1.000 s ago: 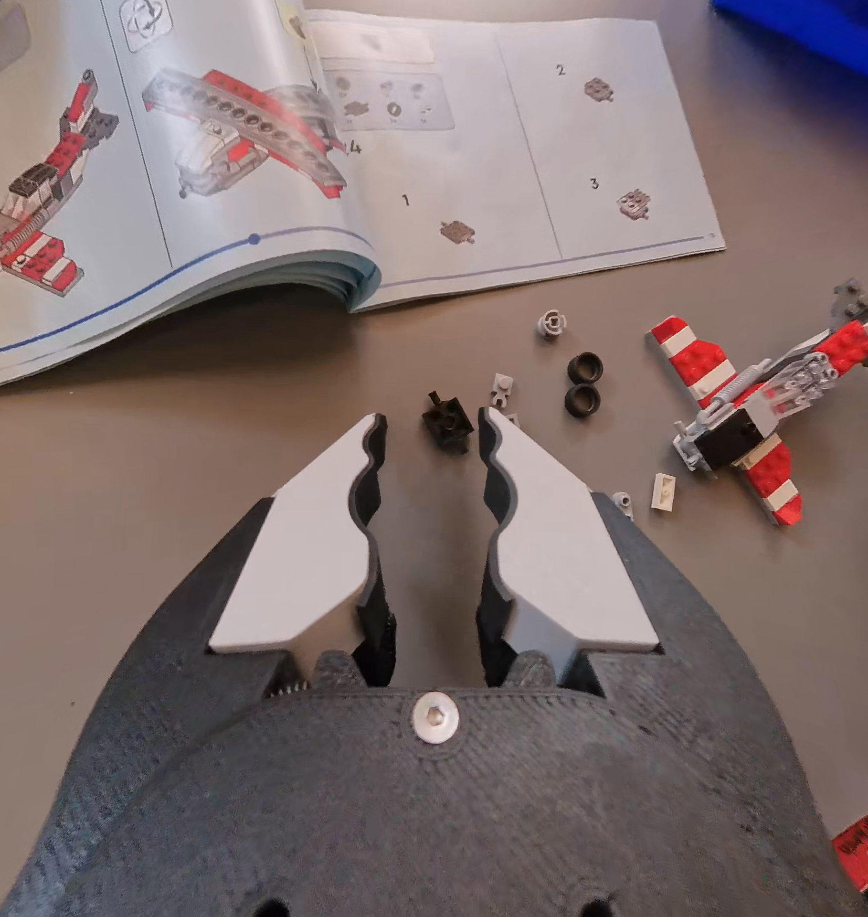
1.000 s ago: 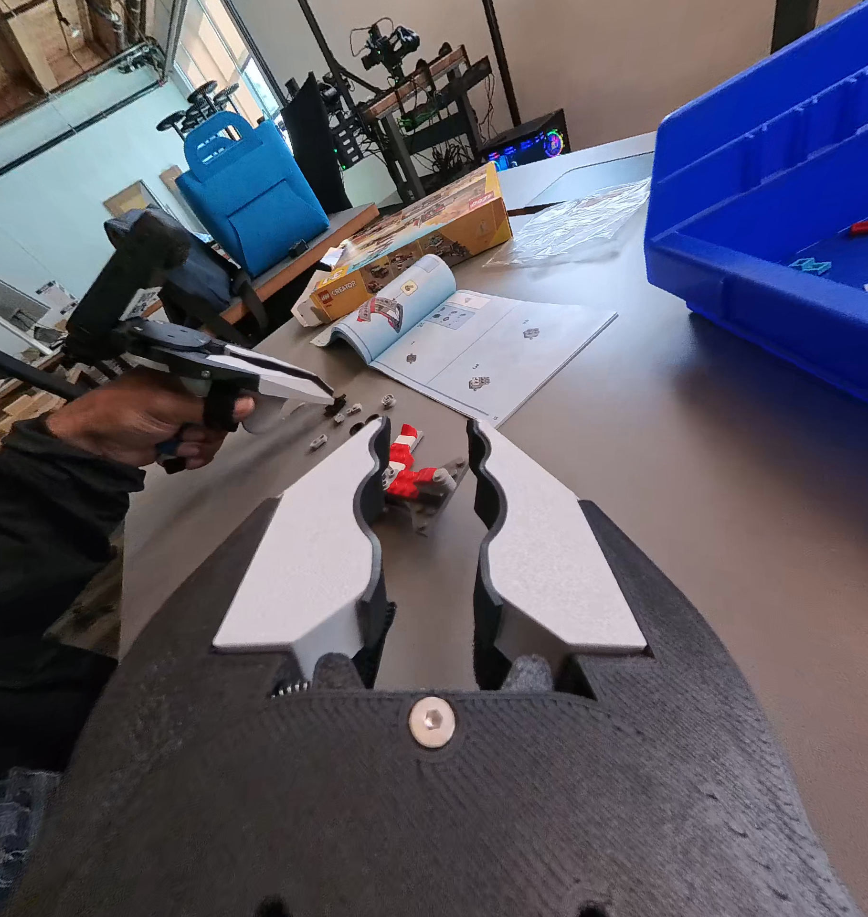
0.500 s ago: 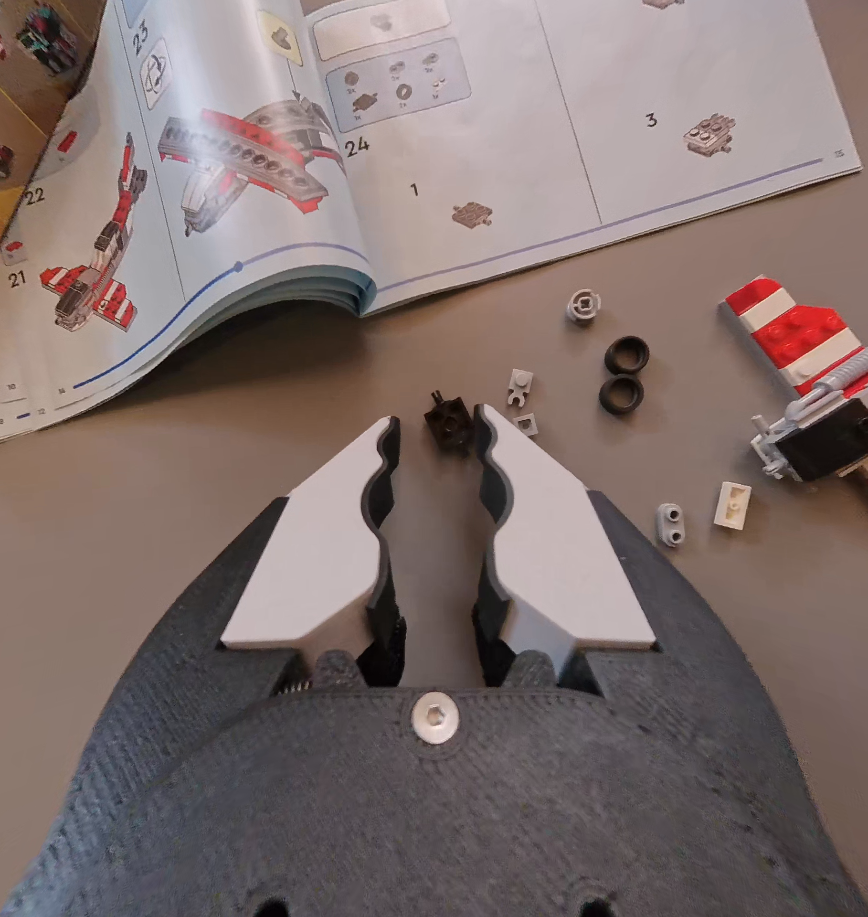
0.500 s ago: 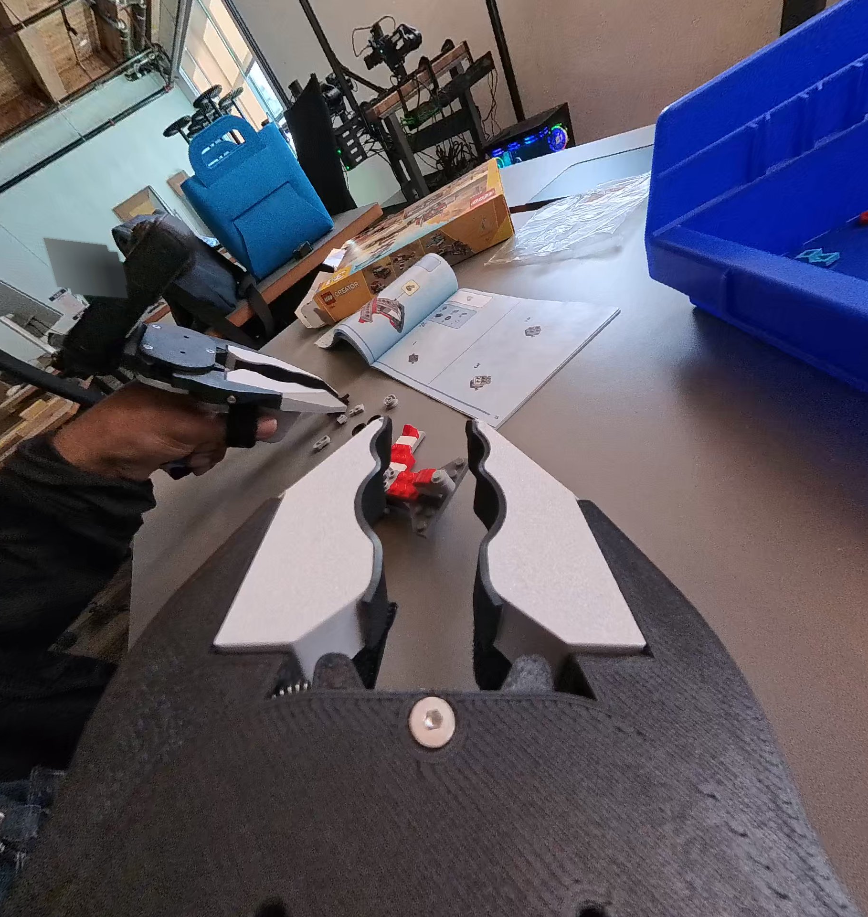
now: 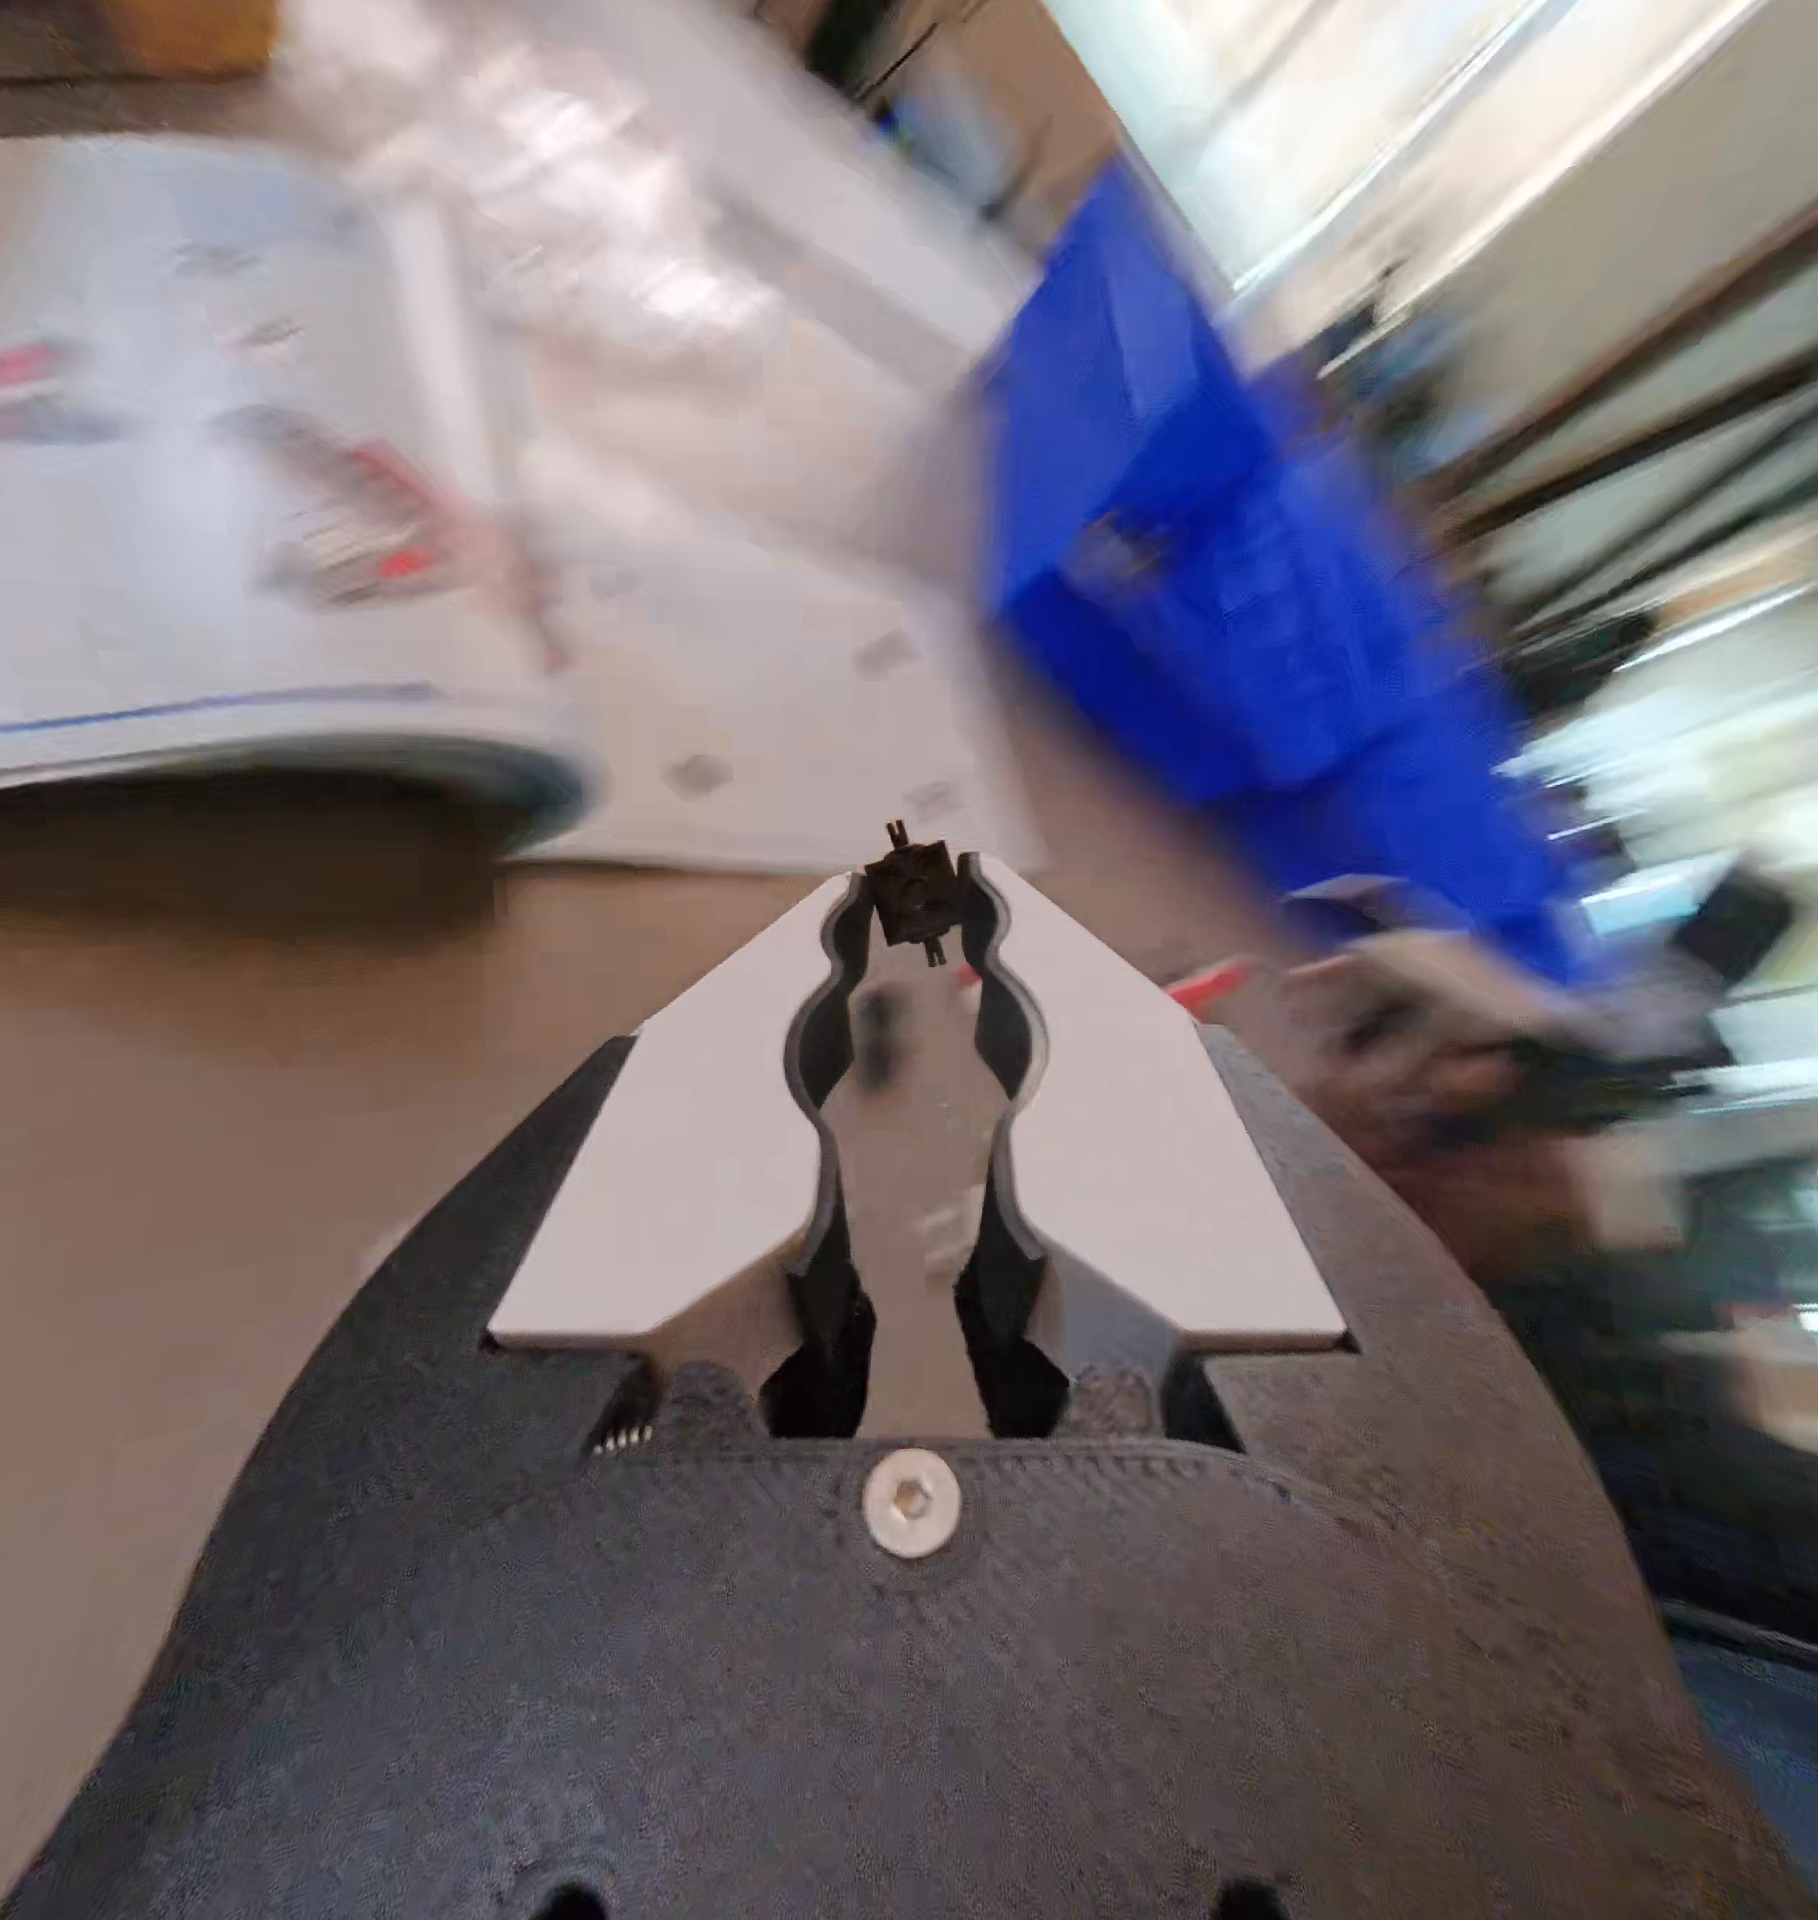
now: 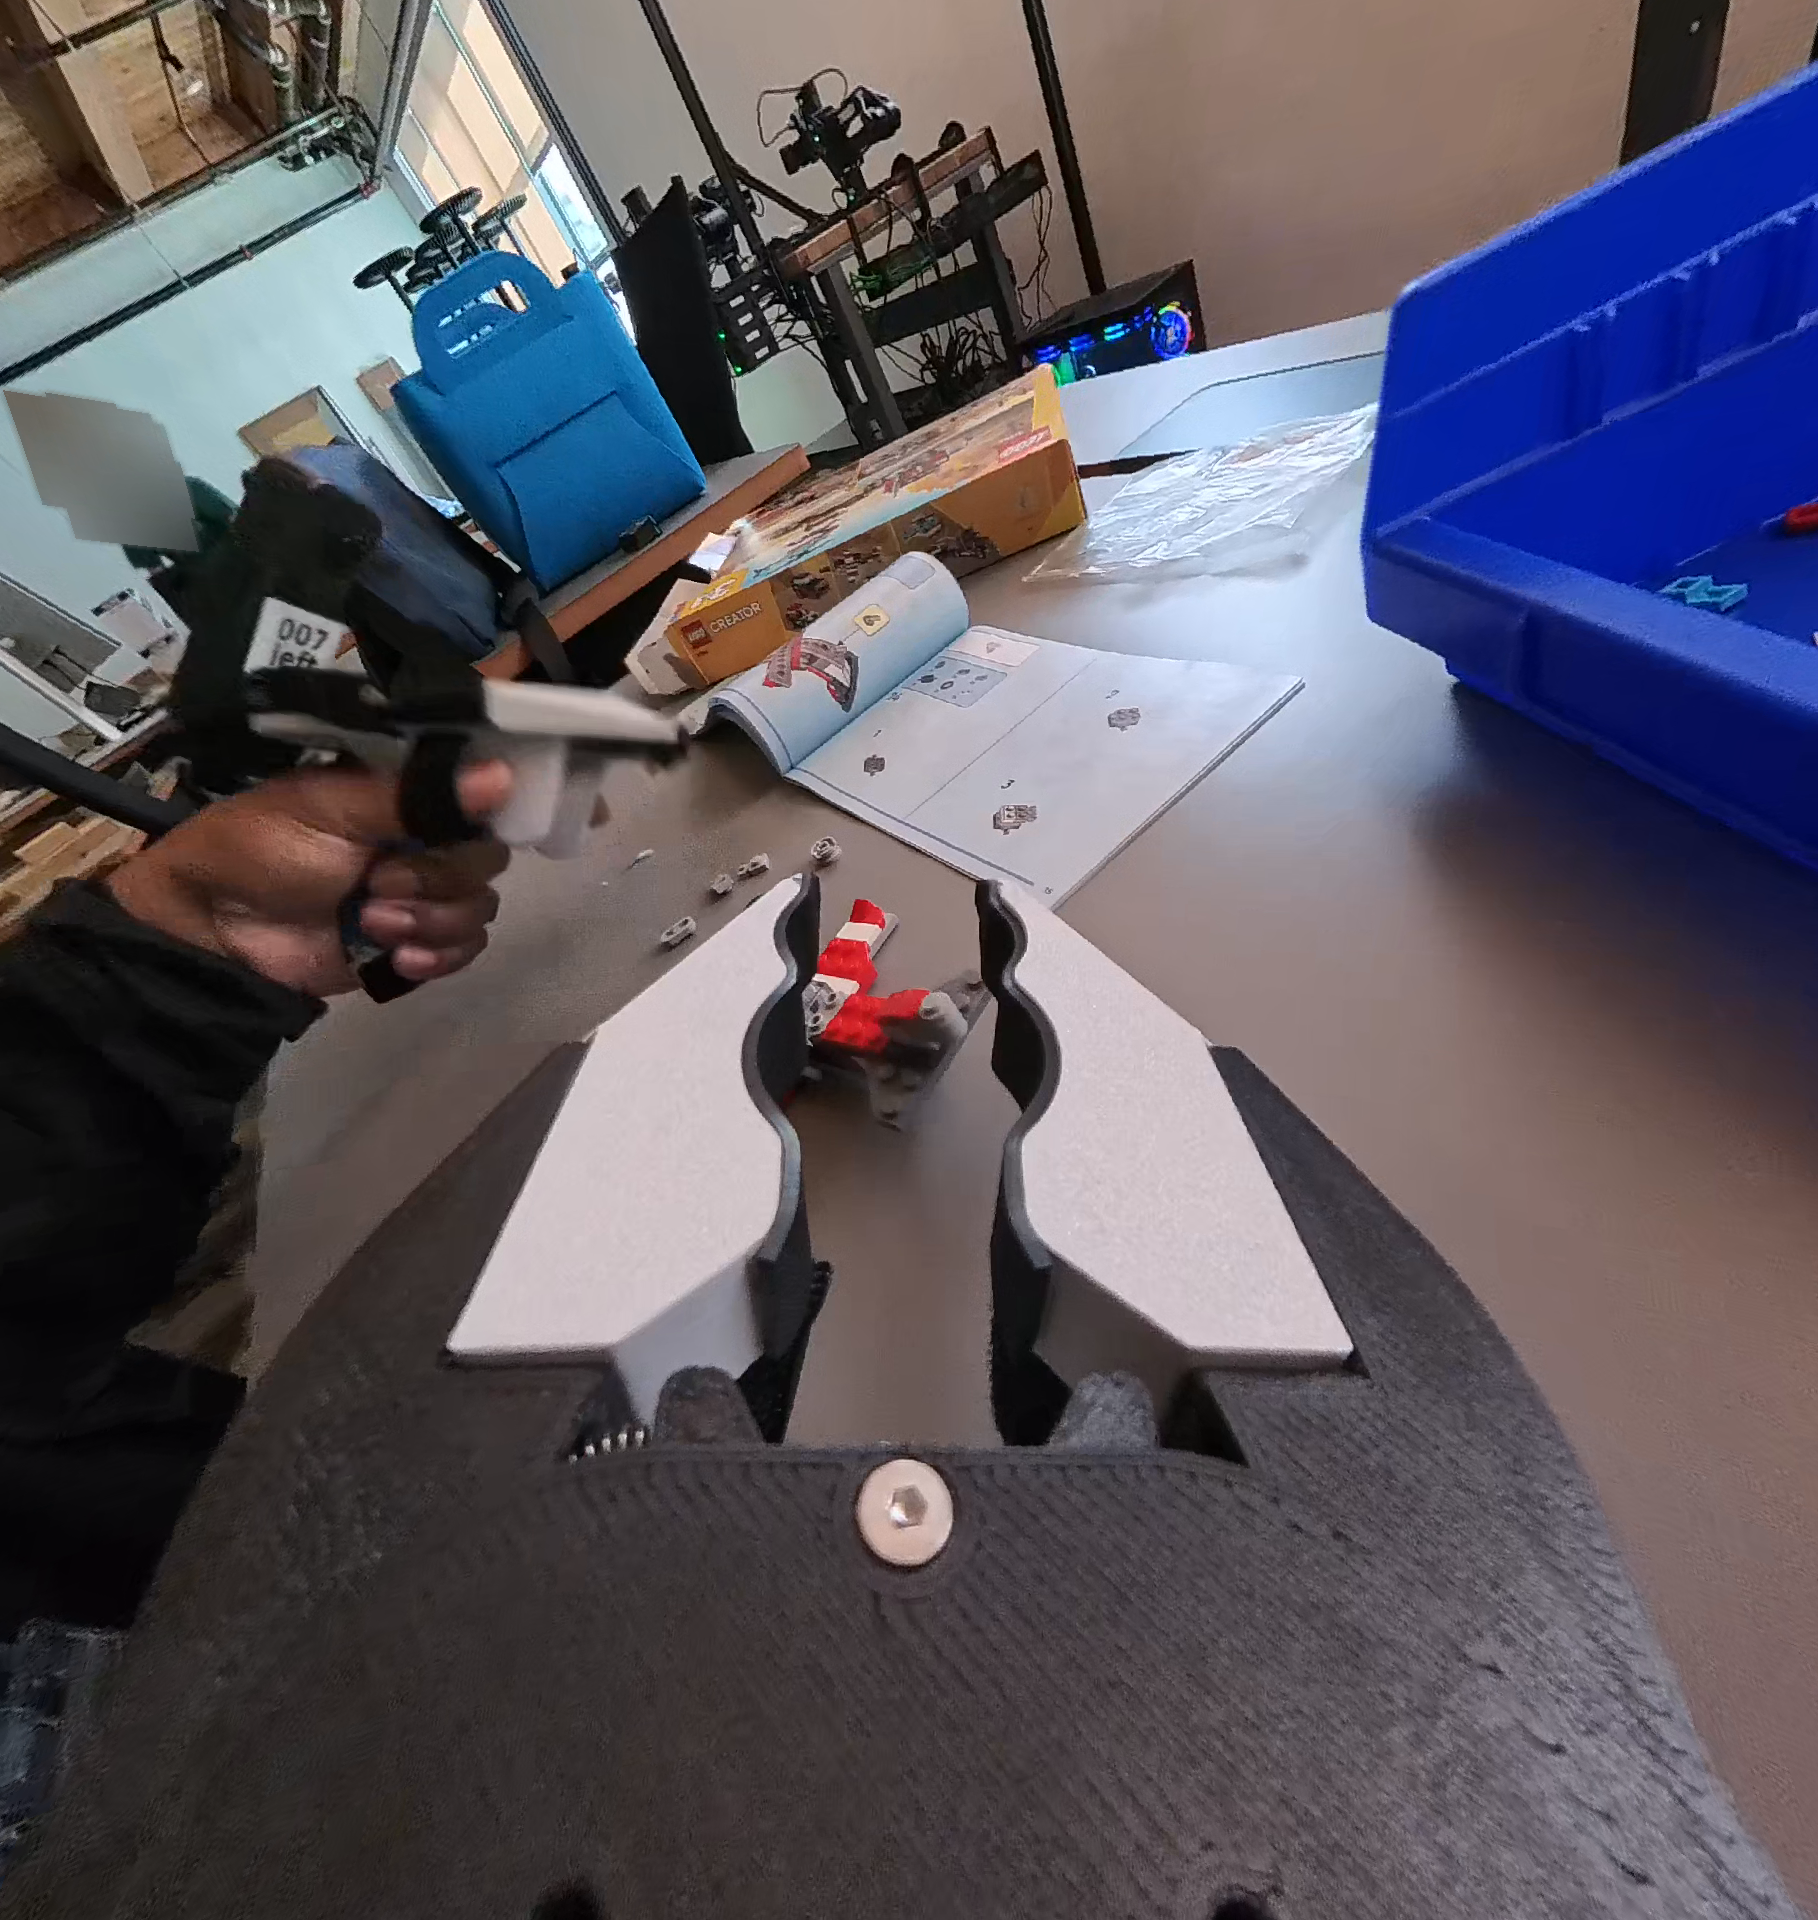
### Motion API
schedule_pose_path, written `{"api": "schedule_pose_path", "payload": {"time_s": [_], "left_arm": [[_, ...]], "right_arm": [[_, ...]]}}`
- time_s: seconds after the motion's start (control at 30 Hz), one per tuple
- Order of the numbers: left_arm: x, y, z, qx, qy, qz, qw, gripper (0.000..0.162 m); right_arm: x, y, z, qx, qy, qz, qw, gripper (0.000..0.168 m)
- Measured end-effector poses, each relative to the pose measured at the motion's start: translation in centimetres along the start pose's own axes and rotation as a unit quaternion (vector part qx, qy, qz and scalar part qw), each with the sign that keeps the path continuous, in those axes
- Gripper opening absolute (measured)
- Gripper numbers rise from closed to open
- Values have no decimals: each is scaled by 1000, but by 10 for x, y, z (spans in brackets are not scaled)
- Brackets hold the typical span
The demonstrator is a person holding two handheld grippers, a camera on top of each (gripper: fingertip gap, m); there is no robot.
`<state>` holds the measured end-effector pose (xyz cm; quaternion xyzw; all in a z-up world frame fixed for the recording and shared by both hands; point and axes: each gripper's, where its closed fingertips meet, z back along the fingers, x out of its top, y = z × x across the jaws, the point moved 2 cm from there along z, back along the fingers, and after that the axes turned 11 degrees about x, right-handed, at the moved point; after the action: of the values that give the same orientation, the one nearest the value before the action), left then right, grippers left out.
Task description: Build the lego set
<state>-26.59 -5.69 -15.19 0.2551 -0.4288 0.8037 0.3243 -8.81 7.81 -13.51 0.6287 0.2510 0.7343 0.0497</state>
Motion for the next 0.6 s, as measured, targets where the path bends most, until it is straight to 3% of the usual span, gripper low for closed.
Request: {"api": "schedule_pose_path", "payload": {"time_s": [0.03, 0.13, 0.23, 0.4, 0.6], "left_arm": [[14, -17, 10, -93, -40, 59, 993, 17], [38, -48, 35, -304, -102, 199, 926, 17], [37, -69, 35, -395, -93, 268, 874, 17], [34, -95, 31, -468, -77, 315, 822, 16], [26, -113, 27, -500, -38, 338, 796, 16]], "right_arm": [[1, 1, -1, -3, -1, 7, 1000, 30], [18, 17, -9, 33, -47, -18, 998, 30], [38, 39, -24, 72, -73, -9, 995, 30], [59, 63, -46, 115, -83, 35, 989, 30], [67, 74, -68, 162, -68, 80, 981, 32]]}}
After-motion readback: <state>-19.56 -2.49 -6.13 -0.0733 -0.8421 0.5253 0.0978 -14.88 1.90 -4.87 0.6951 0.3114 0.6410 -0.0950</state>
